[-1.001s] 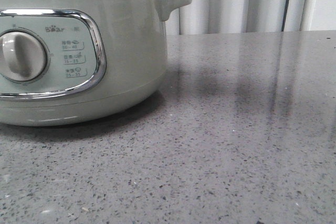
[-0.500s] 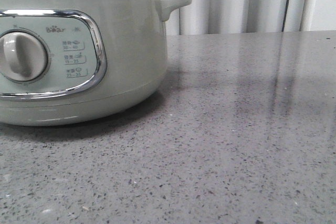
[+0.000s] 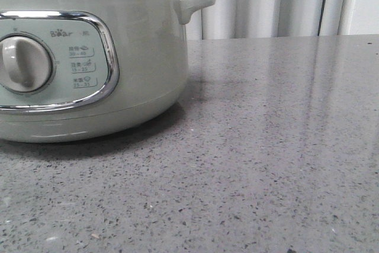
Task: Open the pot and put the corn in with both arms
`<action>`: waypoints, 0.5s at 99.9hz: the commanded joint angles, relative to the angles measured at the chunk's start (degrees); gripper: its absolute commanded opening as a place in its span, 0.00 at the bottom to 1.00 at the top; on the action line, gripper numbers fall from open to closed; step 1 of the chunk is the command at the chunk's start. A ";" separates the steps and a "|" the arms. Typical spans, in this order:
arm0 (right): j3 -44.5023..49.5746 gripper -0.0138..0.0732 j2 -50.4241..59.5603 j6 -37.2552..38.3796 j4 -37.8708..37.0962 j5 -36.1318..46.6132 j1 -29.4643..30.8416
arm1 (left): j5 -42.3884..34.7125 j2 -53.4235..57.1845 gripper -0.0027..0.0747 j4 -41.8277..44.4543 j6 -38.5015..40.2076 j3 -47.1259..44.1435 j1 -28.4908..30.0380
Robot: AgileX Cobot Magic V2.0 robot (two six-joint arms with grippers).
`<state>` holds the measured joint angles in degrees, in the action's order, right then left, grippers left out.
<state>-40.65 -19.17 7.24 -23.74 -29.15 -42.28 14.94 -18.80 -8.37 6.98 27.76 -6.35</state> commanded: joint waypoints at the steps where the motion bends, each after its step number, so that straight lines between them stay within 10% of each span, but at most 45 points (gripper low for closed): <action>1: 3.06 0.11 6.87 -0.42 -2.02 6.29 0.15 | -2.12 -0.75 0.01 -0.57 -0.11 1.90 -0.49; 50: 8.28 0.11 20.54 -0.42 -2.02 3.27 0.15 | -2.15 -0.75 0.01 -1.14 -0.11 1.90 -0.49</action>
<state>-32.04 0.79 7.24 -24.42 -29.34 -42.28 16.97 -18.80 -8.72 6.78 27.76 -6.35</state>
